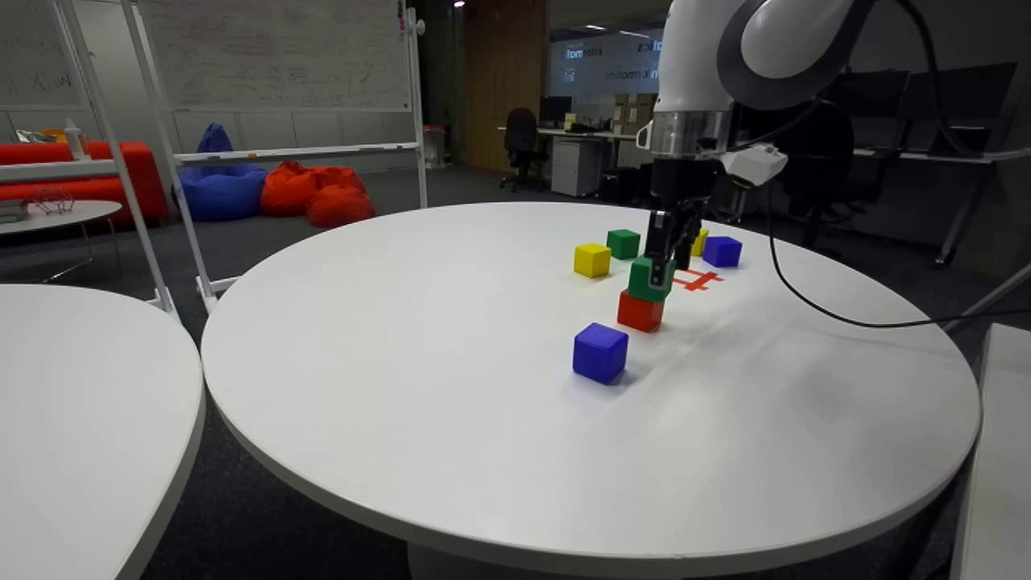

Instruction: Unstack all the toy blocks then put the orange block in the marked zone

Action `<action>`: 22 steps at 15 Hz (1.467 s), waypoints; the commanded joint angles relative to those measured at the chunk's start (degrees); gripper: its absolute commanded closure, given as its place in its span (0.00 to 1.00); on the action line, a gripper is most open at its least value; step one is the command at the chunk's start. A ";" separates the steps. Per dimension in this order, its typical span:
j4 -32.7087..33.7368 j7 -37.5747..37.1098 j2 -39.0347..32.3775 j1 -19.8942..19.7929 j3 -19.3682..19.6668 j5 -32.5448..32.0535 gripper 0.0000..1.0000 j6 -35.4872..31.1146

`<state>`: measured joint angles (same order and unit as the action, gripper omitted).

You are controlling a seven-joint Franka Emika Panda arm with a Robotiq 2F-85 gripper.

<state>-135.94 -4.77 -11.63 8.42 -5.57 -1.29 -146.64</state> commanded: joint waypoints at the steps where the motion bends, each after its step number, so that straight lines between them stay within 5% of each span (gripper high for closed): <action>1: 2.07 0.37 -1.74 -0.86 -0.04 0.84 0.00 2.71; 22: 2.31 3.25 -1.53 -0.49 -0.16 -1.84 0.00 -2.48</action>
<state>-133.67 -1.49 -13.18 8.13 -5.52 -3.07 -149.22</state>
